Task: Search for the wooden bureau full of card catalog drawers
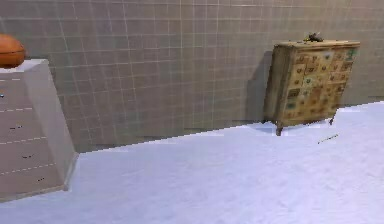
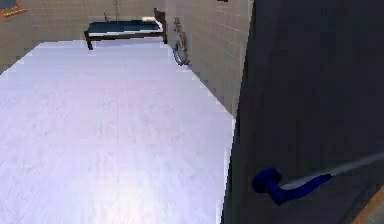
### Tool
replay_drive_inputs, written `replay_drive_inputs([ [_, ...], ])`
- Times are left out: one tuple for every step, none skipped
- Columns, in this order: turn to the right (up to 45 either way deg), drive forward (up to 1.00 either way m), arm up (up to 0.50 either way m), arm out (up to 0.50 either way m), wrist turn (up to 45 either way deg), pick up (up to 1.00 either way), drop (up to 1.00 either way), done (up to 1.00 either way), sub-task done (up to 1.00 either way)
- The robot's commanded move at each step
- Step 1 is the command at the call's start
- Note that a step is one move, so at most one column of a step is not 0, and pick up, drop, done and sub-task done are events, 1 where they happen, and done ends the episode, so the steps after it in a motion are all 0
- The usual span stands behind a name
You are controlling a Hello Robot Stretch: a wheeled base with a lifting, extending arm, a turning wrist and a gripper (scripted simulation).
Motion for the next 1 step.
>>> replay_drive_inputs([
  [0.0,0.25,0.00,0.00,0.0,0.00,0.00,0.00,0.00],
])
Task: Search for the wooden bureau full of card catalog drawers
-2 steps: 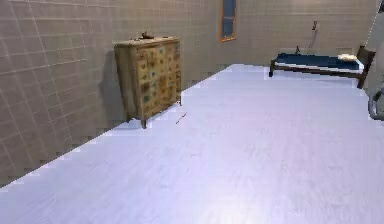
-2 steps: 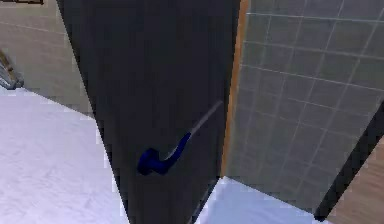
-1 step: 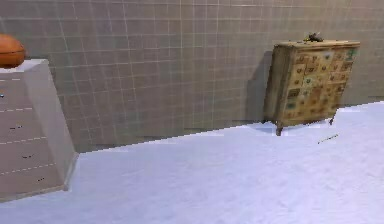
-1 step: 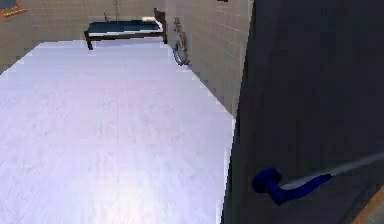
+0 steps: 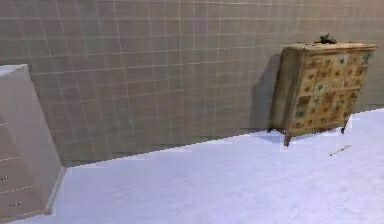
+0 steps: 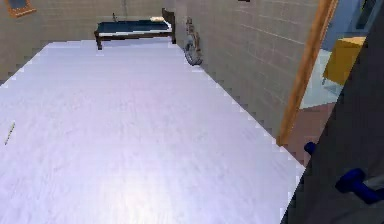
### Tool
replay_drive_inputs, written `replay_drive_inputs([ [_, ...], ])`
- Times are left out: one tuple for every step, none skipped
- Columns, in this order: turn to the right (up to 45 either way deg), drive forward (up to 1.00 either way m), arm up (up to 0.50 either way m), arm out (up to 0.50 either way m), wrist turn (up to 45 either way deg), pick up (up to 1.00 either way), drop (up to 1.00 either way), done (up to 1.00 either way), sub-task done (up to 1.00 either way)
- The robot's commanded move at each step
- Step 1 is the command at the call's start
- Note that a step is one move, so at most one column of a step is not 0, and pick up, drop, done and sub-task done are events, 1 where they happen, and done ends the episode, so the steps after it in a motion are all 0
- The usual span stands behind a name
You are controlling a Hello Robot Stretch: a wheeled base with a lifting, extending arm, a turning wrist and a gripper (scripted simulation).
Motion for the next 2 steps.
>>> replay_drive_inputs([
  [42.0,0.00,0.00,0.00,0.0,0.00,0.00,0.00,0.00],
  [0.0,1.00,0.00,0.00,0.0,0.00,0.00,0.00,0.00],
])
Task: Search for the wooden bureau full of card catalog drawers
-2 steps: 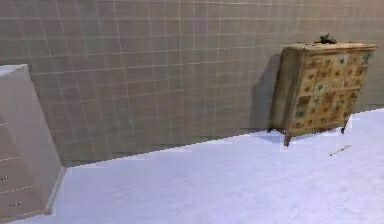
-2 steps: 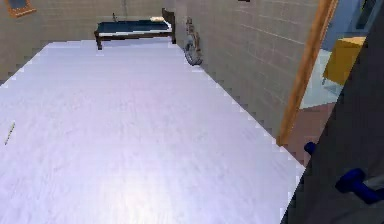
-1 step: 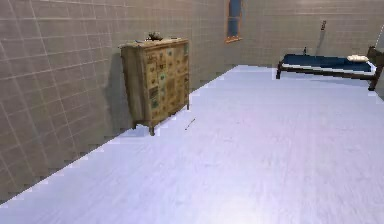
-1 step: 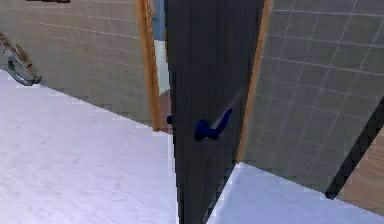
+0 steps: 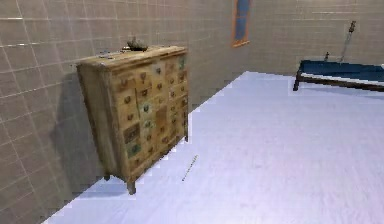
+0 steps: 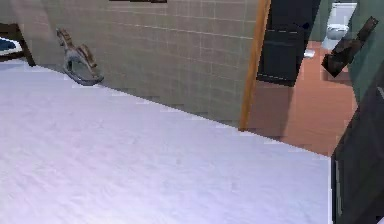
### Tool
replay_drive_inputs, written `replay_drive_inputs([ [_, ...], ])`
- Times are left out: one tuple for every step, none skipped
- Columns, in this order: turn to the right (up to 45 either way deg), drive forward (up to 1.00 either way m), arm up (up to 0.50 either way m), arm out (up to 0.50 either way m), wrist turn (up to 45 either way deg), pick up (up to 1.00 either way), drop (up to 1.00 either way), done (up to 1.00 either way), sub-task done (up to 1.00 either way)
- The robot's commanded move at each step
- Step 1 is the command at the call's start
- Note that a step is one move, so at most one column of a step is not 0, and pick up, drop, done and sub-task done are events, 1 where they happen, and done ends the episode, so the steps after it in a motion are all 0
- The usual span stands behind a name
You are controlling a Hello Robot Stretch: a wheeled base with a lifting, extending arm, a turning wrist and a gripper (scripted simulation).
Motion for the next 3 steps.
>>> replay_drive_inputs([
  [0.0,0.60,0.00,0.00,0.0,0.00,0.00,0.00,0.00],
  [-18.0,0.00,0.00,0.00,0.0,0.00,0.00,0.00,0.00],
  [0.0,0.00,0.00,0.00,0.0,0.00,0.00,1.00,0.00],
])
